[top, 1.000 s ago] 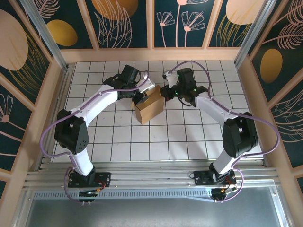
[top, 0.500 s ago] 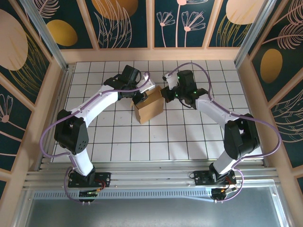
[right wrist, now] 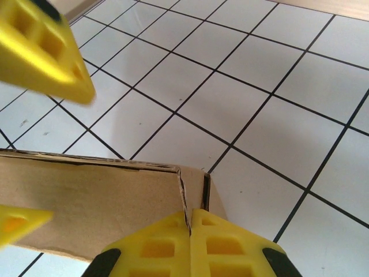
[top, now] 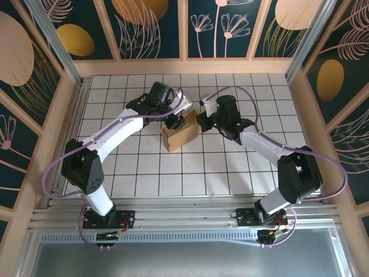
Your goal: Fold the paper box
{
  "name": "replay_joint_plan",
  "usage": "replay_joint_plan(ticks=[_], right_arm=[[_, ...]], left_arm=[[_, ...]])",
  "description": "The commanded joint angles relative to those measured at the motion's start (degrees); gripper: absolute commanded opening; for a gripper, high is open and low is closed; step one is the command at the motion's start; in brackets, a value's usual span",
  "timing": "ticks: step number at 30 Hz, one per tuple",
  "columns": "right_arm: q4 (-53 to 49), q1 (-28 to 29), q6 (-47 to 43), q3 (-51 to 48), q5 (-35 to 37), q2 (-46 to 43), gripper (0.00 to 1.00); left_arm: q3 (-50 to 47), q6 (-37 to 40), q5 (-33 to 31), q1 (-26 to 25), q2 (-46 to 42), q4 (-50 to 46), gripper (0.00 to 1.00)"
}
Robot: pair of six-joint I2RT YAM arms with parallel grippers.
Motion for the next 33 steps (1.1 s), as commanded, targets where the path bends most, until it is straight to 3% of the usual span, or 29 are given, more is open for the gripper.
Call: replay_joint_plan(ticks=[1, 5, 8, 11, 14, 19, 22, 26, 31, 33], right_arm=[[-5.24, 1.42, 0.43, -3.81, 2.69, 0.11, 0.00], [-4.32, 1.42, -0.11, -4.69, 4.27, -0.57, 0.00], [-3.39, 2.89, -0.49, -5.50, 5.44, -0.87, 0.01], [-3.62, 3.91, -0.56, -5.54, 6.77, -1.53, 0.06], [-4.70, 4.34, 0.64, -4.31, 7.82, -3.50, 0.15], [-5.84, 4.23, 0.21, -3.64, 6.11, -10.59, 0.35], [-7.65, 3.74, -3.77, -2.56, 4.58, -14.27, 0.55], [-9.98, 2.36, -18.54, 1.16, -1.91, -16.12, 0.69], [-10.21, 3.50, -50.77, 2.35, -7.22, -12.76, 0.63], [-10.57, 3.68, -58.69, 4.04, -10.03, -10.62, 0.60]], left_arm=[[-0.85, -7.69, -0.85, 0.10, -6.90, 5.94, 0.61], [-4.75, -20.63, -3.60, 0.10, -16.00, 11.04, 0.58], [-6.85, -35.90, -15.75, 0.10, -21.70, 8.05, 0.51], [-12.05, -43.48, -21.06, 0.08, -27.17, 2.91, 0.53], [-19.71, -43.69, -20.33, 0.01, -33.80, 2.51, 0.53], [-26.06, -37.49, -20.06, 0.06, -40.04, 1.56, 0.56], [-25.40, -33.58, -19.55, 0.03, -40.19, -1.62, 0.56], [-22.57, -32.42, -23.00, 0.16, -38.99, -6.00, 0.54], [-22.55, -34.10, -28.24, 0.12, -39.91, -4.99, 0.54], [-22.75, -33.21, -28.68, 0.10, -39.91, -5.71, 0.56]])
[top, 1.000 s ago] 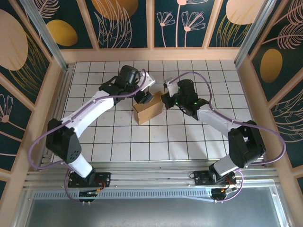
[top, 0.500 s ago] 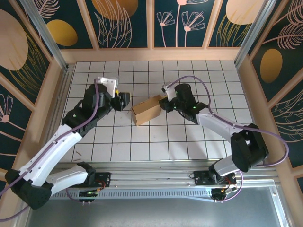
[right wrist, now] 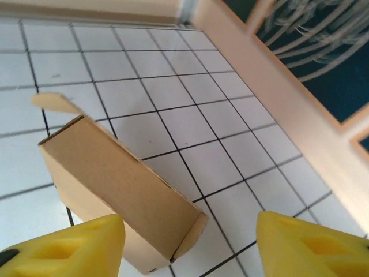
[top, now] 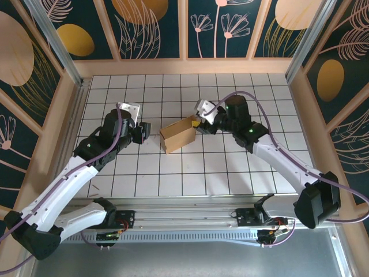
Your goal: Fold the paper box
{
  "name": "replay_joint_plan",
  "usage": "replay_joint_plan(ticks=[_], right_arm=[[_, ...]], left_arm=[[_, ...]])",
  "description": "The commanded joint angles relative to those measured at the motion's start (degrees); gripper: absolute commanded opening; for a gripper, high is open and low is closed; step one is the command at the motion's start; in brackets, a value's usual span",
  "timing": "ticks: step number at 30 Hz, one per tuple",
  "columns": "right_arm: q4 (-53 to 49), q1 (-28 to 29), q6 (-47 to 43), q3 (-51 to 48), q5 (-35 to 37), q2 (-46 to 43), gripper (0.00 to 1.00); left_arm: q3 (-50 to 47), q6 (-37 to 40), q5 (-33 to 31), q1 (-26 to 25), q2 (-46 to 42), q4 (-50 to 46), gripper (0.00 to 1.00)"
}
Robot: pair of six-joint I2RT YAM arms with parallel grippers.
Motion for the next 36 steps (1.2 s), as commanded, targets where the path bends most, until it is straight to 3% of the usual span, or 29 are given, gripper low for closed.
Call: replay_joint_plan(ticks=[1, 7, 21, 23, 26, 31, 36], right_arm=[[-3.99, 0.50, -23.42, 4.62, -6.50, 4.59, 0.58], [-14.83, 2.33, -33.76, 17.01, -2.87, 15.16, 0.49], [-22.41, 3.64, -33.59, 25.11, -4.36, 24.00, 0.44], [-22.04, 3.78, -33.32, 25.33, -3.74, 24.60, 0.37], [-21.31, 3.85, -31.77, 26.00, -2.36, 25.42, 0.17], [-21.85, 3.93, -30.68, 26.10, -0.45, 24.68, 0.14], [-26.37, 3.96, -25.52, 29.49, 2.07, 25.72, 0.11]], left_arm=[[1.19, 1.47, -3.44, 0.08, -0.74, -2.76, 0.58], [1.19, 4.32, -1.41, 0.08, -0.89, -3.94, 0.61], [1.76, 7.04, 3.37, 0.08, 0.46, -2.76, 0.62], [1.72, 7.08, 4.28, 0.05, 0.47, -2.36, 0.62], [1.04, 6.61, 5.32, 0.05, 0.52, -1.29, 0.62], [-2.35, 2.69, 8.16, 0.05, 0.32, 2.02, 0.62], [-3.74, -3.57, 3.49, 0.16, 0.55, 4.11, 0.56]])
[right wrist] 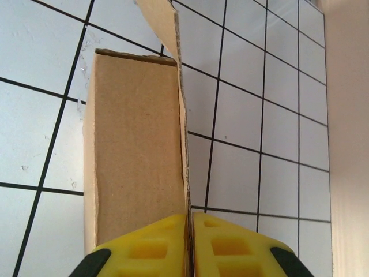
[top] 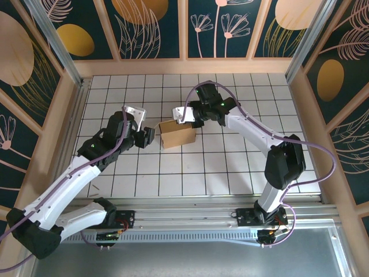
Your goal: Fold the paper box
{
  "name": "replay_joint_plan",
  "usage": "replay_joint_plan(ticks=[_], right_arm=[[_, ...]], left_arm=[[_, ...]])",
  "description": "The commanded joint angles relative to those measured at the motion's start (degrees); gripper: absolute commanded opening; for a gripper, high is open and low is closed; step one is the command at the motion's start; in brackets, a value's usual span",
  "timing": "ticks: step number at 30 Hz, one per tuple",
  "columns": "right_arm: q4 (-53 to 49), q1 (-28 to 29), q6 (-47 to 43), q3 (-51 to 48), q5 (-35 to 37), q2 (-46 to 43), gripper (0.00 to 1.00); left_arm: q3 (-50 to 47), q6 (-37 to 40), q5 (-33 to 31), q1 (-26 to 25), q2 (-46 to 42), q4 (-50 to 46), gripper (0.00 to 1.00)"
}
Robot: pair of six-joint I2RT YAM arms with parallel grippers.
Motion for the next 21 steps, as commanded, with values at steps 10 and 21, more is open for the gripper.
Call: replay_joint_plan(ticks=[10, 21], right_arm=[[-4.25, 0.74, 6.82, 1.87, 2.65, 0.73, 0.10], [-6.00, 0.76, 7.27, 3.62, 1.30, 1.42, 0.10]], left_arm=[[-3.16, -3.89, 15.71, 8.11, 6.21, 8.41, 0.58], [-2.21, 10.25, 20.66, 14.13, 15.91, 15.38, 0.64]])
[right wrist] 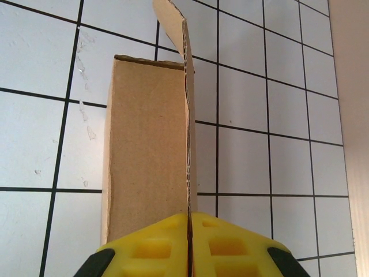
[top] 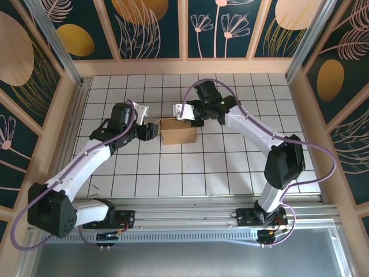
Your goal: Fold the paper box
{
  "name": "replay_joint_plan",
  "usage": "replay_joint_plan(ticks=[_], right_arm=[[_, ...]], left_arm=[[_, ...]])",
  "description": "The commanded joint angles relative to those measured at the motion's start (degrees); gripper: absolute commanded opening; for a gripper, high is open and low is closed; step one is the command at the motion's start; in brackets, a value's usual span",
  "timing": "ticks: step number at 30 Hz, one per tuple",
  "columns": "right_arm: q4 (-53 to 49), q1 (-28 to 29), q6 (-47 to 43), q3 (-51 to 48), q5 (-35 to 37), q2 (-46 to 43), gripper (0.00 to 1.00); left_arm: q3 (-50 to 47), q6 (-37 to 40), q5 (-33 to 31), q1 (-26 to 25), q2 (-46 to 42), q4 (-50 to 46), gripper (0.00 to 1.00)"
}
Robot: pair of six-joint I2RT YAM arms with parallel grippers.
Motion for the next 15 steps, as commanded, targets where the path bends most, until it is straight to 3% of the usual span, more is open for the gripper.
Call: replay_joint_plan(ticks=[1, 6, 12, 15], right_arm=[[-3.11, 0.52, 1.39, 2.12, -1.00, 1.24, 0.10], [-3.41, 0.56, 1.50, 2.30, -0.68, 1.47, 0.10], [-3.41, 0.60, 1.57, 2.21, -0.74, 1.57, 0.10], [-3.47, 0.69, 1.71, 2.04, -0.40, 1.84, 0.10]], left_arm=[[1.12, 5.10, 1.77, 1.93, 3.20, 4.15, 0.64], [2.90, 7.26, 8.50, 2.07, 6.44, 6.06, 0.61], [3.38, 6.83, 11.17, 2.08, 8.14, 7.38, 0.38], [4.28, 5.68, 11.80, 2.01, 8.02, 7.17, 0.39]])
